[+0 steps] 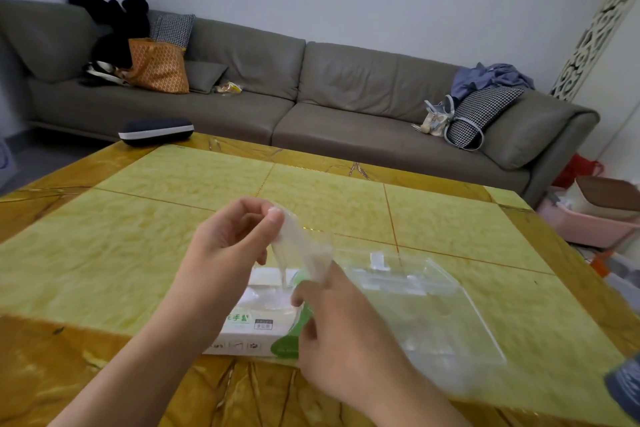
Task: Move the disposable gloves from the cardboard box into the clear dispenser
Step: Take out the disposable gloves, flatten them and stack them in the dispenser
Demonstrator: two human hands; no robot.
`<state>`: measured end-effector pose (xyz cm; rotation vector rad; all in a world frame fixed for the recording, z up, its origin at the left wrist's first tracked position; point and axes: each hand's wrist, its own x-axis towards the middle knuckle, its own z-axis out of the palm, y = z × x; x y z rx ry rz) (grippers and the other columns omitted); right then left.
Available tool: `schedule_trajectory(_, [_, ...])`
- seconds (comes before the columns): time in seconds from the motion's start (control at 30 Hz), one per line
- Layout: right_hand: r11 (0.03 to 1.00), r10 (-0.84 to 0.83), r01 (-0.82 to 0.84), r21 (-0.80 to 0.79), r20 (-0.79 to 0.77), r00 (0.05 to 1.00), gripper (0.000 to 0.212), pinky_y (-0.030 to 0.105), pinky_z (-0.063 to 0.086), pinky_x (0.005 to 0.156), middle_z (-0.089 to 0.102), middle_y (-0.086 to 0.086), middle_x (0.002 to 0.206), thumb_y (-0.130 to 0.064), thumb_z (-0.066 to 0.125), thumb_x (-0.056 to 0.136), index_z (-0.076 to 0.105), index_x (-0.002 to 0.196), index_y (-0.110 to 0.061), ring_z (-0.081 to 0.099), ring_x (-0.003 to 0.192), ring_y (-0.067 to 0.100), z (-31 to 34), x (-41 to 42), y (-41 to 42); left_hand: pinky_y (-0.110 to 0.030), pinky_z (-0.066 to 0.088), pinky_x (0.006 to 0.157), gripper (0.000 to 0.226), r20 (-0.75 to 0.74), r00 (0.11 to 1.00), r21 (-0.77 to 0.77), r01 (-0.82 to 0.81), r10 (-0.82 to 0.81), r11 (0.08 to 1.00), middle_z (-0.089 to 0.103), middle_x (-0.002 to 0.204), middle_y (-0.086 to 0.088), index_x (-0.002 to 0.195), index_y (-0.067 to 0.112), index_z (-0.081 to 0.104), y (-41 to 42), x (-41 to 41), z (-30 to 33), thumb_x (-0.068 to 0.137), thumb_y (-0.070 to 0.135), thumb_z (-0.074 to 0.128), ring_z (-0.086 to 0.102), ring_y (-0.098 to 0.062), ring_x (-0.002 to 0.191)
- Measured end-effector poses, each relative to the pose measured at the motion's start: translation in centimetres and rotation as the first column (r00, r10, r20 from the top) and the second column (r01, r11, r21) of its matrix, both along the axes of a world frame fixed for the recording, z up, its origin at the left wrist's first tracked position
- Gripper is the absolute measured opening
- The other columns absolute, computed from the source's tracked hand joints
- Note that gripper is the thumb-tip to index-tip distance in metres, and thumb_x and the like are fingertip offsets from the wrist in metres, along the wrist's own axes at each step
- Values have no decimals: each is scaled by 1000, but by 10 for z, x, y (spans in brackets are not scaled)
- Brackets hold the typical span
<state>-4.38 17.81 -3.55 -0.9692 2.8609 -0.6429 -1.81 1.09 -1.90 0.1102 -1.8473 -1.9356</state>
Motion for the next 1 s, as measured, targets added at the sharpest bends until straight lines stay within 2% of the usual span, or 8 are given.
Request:
schedule_trajectory(0.1, [950,-87,111,-293,93,992,30,28,56,85,47,-28,120,-1,59,86,59,93,-31,59,103,3,13,-7,9,-36,41,80,16,7,999,118,41,-42,992,59,78,3,89,20,68,-4,3,1,91,36,69,45,-23,76])
schedule_trajectory(0.17, [855,-98,195,-481,220,971,38,22,53,90,59,-23,117,-1,61,83,63,101,-35,59,110,-2,20,-14,16,-35,40,83,17,3,998,117,64,-64,991,58,80,4,89,19,68,-5,4,2,91,36,69,47,-21,77])
schedule_trajectory(0.3, [653,151,291,-699,496,855,45,38,47,105,69,-15,125,-29,68,77,68,121,-36,63,120,2,30,-23,27,-33,42,96,19,47,994,-5,98,-98,995,72,112,18,92,18,68,1,7,3,90,37,70,67,-4,104])
schedule_trajectory(0.43, [636,236,349,-689,603,762,48,45,40,114,76,-9,123,-62,77,84,75,119,-30,67,121,12,36,-20,29,-36,31,111,21,73,997,-342,44,-20,939,54,139,30,93,32,73,9,6,-1,81,48,77,49,4,132])
schedule_trajectory(0.57, [568,-8,487,-663,588,809,19,49,52,103,81,-1,101,-39,76,94,82,99,-22,76,101,21,31,-26,29,-26,29,105,24,33,999,-461,10,6,887,45,143,32,91,34,72,21,9,-4,74,47,83,37,6,140])
schedule_trajectory(0.7, [448,-55,528,-721,567,822,16,43,62,84,79,12,88,-17,68,101,78,91,-9,78,83,30,34,-31,37,-28,29,106,25,69,997,-519,16,23,855,41,141,36,92,35,67,23,8,-8,76,41,86,33,9,139])
schedule_trajectory(0.9, [391,19,428,-815,472,882,23,42,62,78,78,18,91,-3,51,108,72,101,0,78,86,34,43,-37,52,-41,39,108,62,235,971,-463,71,46,884,37,140,42,120,51,55,16,7,-13,67,73,78,37,6,134])
schedule_trajectory(1.0, [345,156,417,-841,490,858,24,39,62,69,76,24,96,1,45,108,68,103,3,77,86,41,44,-38,57,-40,42,109,89,280,960,-301,95,-7,949,46,143,36,139,58,42,14,4,-12,61,91,69,46,2,134])
